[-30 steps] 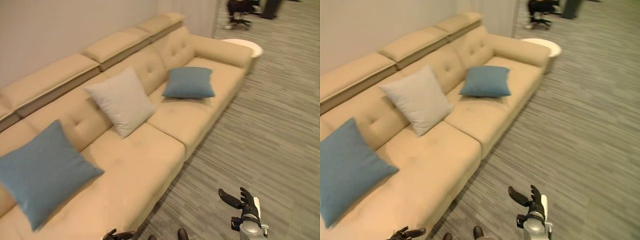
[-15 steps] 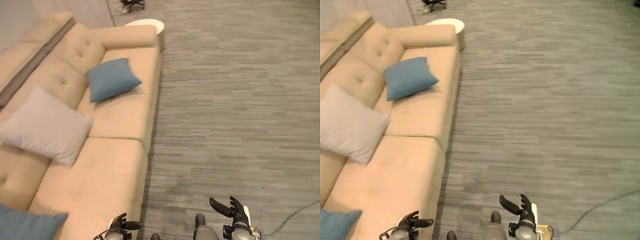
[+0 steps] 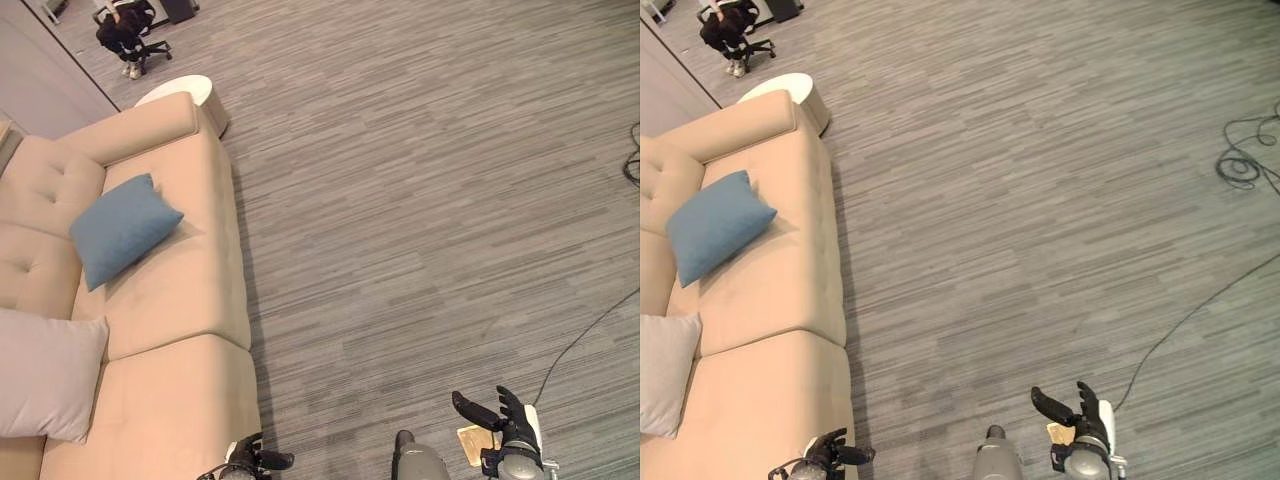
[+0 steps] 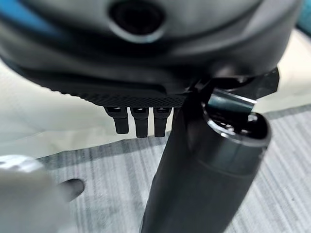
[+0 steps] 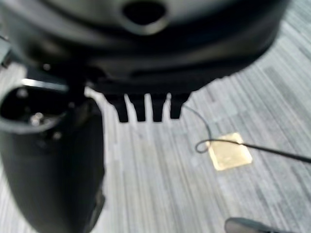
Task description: Pick up all the scattered cushions and arrange them neatly on the sofa.
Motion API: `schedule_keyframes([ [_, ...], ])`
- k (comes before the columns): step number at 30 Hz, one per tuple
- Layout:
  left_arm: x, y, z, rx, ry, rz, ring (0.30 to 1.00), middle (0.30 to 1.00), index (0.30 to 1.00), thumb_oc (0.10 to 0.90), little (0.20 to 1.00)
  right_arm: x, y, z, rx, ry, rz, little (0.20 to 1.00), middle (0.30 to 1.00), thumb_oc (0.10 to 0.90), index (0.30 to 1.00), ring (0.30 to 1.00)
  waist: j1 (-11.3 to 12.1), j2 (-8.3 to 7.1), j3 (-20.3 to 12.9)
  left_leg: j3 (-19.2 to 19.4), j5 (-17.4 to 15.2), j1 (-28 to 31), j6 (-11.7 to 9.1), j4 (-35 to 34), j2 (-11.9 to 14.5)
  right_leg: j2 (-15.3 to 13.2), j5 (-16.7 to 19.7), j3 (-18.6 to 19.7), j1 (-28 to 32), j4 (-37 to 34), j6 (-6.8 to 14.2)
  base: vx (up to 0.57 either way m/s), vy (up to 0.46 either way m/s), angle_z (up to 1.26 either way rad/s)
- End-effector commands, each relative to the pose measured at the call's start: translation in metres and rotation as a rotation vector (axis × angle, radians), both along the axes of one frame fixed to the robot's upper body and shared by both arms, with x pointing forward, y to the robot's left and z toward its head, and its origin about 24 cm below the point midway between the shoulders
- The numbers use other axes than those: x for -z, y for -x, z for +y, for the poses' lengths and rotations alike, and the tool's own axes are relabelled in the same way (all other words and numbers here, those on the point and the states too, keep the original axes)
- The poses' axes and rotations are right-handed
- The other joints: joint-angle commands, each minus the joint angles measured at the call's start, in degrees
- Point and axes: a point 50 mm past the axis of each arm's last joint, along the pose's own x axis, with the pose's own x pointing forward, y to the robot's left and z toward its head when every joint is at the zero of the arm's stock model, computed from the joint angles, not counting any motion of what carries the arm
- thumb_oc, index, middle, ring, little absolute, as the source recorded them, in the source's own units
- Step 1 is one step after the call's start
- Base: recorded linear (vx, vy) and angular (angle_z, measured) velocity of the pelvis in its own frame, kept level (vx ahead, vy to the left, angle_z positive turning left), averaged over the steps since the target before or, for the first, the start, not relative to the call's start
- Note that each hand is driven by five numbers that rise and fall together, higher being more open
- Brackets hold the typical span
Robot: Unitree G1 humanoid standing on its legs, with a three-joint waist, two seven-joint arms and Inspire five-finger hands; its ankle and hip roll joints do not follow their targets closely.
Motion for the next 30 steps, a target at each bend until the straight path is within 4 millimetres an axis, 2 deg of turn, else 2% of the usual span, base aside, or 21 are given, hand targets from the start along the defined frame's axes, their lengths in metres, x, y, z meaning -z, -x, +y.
schedule_keyframes([
  [1,-0.011,-0.024,0.024,-0.061,-0.027,-0.112,0.9,0.9,0.9,0.8,0.9,-0.02,-0.019,0.005,-0.097,0.045,-0.122,0.9,0.9,0.8,0.9,0.9,2.7,-4.25,1.5,-6.5,9.2,-7.4,1.9,15.3,5.6,-4.0,6.3,5.7,8.6,-14.9,5.0,0.16,-0.436,-0.3],
  [2,-0.011,-0.027,0.022,-0.06,-0.018,-0.12,0.9,0.9,0.9,0.8,0.9,-0.022,-0.022,0.005,-0.104,0.048,-0.126,0.9,0.9,0.8,0.9,0.9,3.3,-4.91,1.9,-7.2,8.2,-9.6,2.4,17.1,4.3,-3.8,6.0,6.4,9.5,-15.8,4.7,0.35,-0.397,-0.32],
  [3,-0.012,-0.028,0.017,-0.051,-0.004,-0.131,0.9,0.9,0.9,0.8,0.9,-0.024,-0.028,0.007,-0.126,0.049,-0.136,0.9,0.9,0.8,0.9,0.9,4.5,-5.57,2.1,-8.4,4.7,-14.1,3.0,16.4,-0.3,-3.1,4.9,8.0,11.1,-17.1,4.6,0.43,-0.261,-0.16],
  [4,-0.011,-0.027,0.016,-0.057,-0.004,-0.133,0.9,0.9,0.9,0.8,0.9,-0.027,-0.031,0.007,-0.128,0.052,-0.151,0.9,0.9,0.8,0.9,0.9,5.2,-5.52,2.0,-7.8,3.9,-15.7,2.9,14.3,-1.4,-2.5,4.3,8.3,12.2,-17.8,4.9,0.54,-0.215,-0.07],
  [6,-0.011,-0.025,0.016,-0.054,-0.007,-0.123,0.9,0.9,0.9,0.8,0.9,-0.029,-0.033,0.007,-0.127,0.055,-0.161,0.9,0.9,0.8,0.9,0.9,5.7,-5.32,2.0,-6.9,4.0,-16.4,2.7,11.1,-1.7,-2.0,3.7,8.9,13.5,-18.5,5.2,0.36,-0.066,-0.36],
  [7,-0.009,-0.02,0.017,-0.044,-0.014,-0.099,0.9,0.9,0.9,0.8,0.9,-0.031,-0.038,0.007,-0.138,0.059,-0.177,0.9,0.9,0.8,0.9,0.9,7.4,-4.87,2.0,-6.3,3.9,-19.2,2.8,3.8,-3.9,-1.3,2.6,9.2,15.6,-19.2,5.5,0.27,0.001,-0.55],
  [8,-0.009,-0.02,0.017,-0.044,-0.015,-0.099,0.9,0.9,0.9,0.8,0.9,-0.031,-0.038,0.007,-0.138,0.059,-0.177,0.9,0.9,0.8,0.9,0.9,7.4,-4.97,2.1,-6.2,3.9,-19.0,2.8,3.7,-4.0,-1.4,2.6,9.2,15.8,-19.2,5.6,0.45,-0.003,-0.45],
  [10,-0.005,-0.008,0.02,-0.041,-0.028,-0.048,0.9,0.9,0.9,0.8,0.9,-0.03,-0.04,0.011,-0.146,0.05,-0.18,0.9,0.9,0.8,0.9,0.9,10.4,-3.77,1.6,-7.2,6.6,-21.4,2.0,-10.3,-7.7,1.6,-0.1,10.0,19.0,-19.2,5.7,0.58,-0.047,-0.36],
  [11,-0.004,-0.006,0.022,-0.036,-0.034,-0.035,0.9,0.9,0.9,0.8,0.9,-0.028,-0.038,0.011,-0.139,0.044,-0.176,0.9,0.9,0.8,0.9,0.9,10.9,-3.86,1.6,-5.9,7.1,-22.0,1.8,-13.0,-8.6,2.2,-1.3,9.8,20.5,-18.9,5.6,0.66,-0.075,-0.42],
  [13,-0.003,0.001,0.027,-0.038,-0.051,-0.002,0.9,0.9,0.9,0.8,0.9,-0.027,-0.037,0.013,-0.134,0.038,-0.173,0.9,0.9,0.8,0.9,0.9,11.9,-3.95,1.3,-1.6,7.6,-23.7,2.3,-16.3,-9.4,3.7,-3.5,9.8,23.1,-18.4,5.2,0.52,-0.026,-0.31],
  [16,-0.001,0.013,0.034,-0.059,-0.065,0.033,0.9,0.9,0.9,0.8,0.9,-0.026,-0.039,0.019,-0.144,0.026,-0.175,0.9,0.9,0.8,0.9,0.9,13.7,-4.69,0.7,-1.4,7.3,-24.5,2.8,-16.4,-10.4,4.6,-5.1,11.3,25.0,-17.3,5.2,0.48,0.035,-0.37],
  [17,0.001,0.029,0.042,-0.059,-0.089,0.083,0.9,0.9,0.9,0.8,0.9,-0.023,-0.041,0.025,-0.165,0.016,-0.164,0.9,0.9,0.8,0.9,0.9,15.6,-5.81,-0.4,-4.3,7.8,-23.7,4.3,-15.3,-11.2,5.4,-6.2,12.6,26.8,-15.7,5.4,0.57,0.066,-0.52],
  [19,0.002,0.036,0.048,-0.05,-0.098,0.115,0.9,0.9,0.9,0.8,0.9,-0.019,-0.039,0.031,-0.178,0.003,-0.155,0.9,0.9,0.8,0.9,0.9,17.0,-8.36,-1.0,-5.3,7.3,-23.3,5.9,-12.8,-12.5,5.2,-3.8,12.3,25.9,-9.7,7.0,0.6,0.096,-0.79],
  [20,0.002,0.04,0.051,-0.052,-0.108,0.124,0.9,0.9,0.9,0.8,0.9,-0.017,-0.037,0.033,-0.185,-0.008,-0.149,0.9,0.9,0.8,0.9,0.9,17.6,-9.51,-1.5,-5.2,6.1,-22.3,7.1,-12.5,-13.3,5.4,0.7,12.6,24.8,-5.0,9.7,0.45,0.117,-0.71],
  [22,0.0,0.038,0.057,-0.085,-0.108,0.109,0.9,0.9,0.9,0.8,0.9,-0.016,-0.035,0.035,-0.188,-0.03,-0.142,0.9,0.9,0.8,0.9,0.9,16.4,-10.28,-0.9,-6.8,3.6,-19.8,8.7,-11.7,-14.2,5.0,8.9,12.6,19.3,8.2,15.3,0.39,0.118,-0.09],
  [23,0.0,0.039,0.057,-0.115,-0.096,0.099,0.9,0.9,0.9,0.8,0.9,-0.015,-0.034,0.035,-0.179,-0.04,-0.145,0.9,0.9,0.8,0.9,0.9,15.8,-10.03,-0.6,-7.6,2.4,-18.4,9.4,-11.5,-14.4,5.3,12.1,12.1,16.7,12.0,17.0,0.43,0.144,0.38],
  [24,-0.001,0.035,0.058,-0.139,-0.088,0.081,0.9,0.9,0.9,0.8,0.9,-0.015,-0.034,0.036,-0.179,-0.05,-0.145,0.9,0.9,0.8,0.9,0.9,15.0,-8.91,-0.5,-9.0,1.7,-16.2,9.8,-12.3,-14.0,6.1,12.0,12.0,13.0,16.0,17.0,0.47,0.161,0.66],
  [26,-0.002,0.027,0.056,-0.158,-0.07,0.05,0.9,0.9,0.9,0.8,0.9,-0.014,-0.032,0.035,-0.162,-0.072,-0.143,0.9,0.9,0.8,0.9,0.9,12.7,-6.25,0.8,-12.3,1.2,-11.8,9.8,-13.8,-13.4,7.0,8.5,10.9,3.8,20.5,14.7,0.49,0.108,0.75],
  [28,-0.002,0.021,0.051,-0.127,-0.062,0.043,0.9,0.9,0.9,0.8,0.9,-0.011,-0.03,0.04,-0.134,-0.128,-0.158,0.9,0.9,0.8,0.9,0.9,10.0,-5.79,1.1,-15.4,-1.5,-7.3,8.9,-13.6,-14.1,4.0,1.5,10.3,2.8,9.9,10.1,0.61,-0.019,1.07],
  [29,-0.002,0.021,0.051,-0.128,-0.062,0.043,0.9,0.9,0.9,0.8,0.9,-0.011,-0.03,0.04,-0.134,-0.128,-0.158,0.9,0.9,0.8,0.9,0.9,10.0,-5.8,1.2,-15.4,-1.5,-7.3,8.9,-13.6,-14.2,4.0,1.4,10.3,2.9,9.9,10.1,0.69,-0.147,1.18],
  [30,-0.003,0.017,0.05,-0.12,-0.06,0.037,0.9,0.9,0.9,0.8,0.9,-0.01,-0.027,0.038,-0.106,-0.152,-0.158,0.9,0.9,0.8,0.9,0.9,8.9,-5.69,0.6,-18.8,-3.9,-4.5,8.0,-14.0,-14.6,2.2,1.2,13.8,0.3,2.5,8.9,0.54,-0.184,0.89],
])
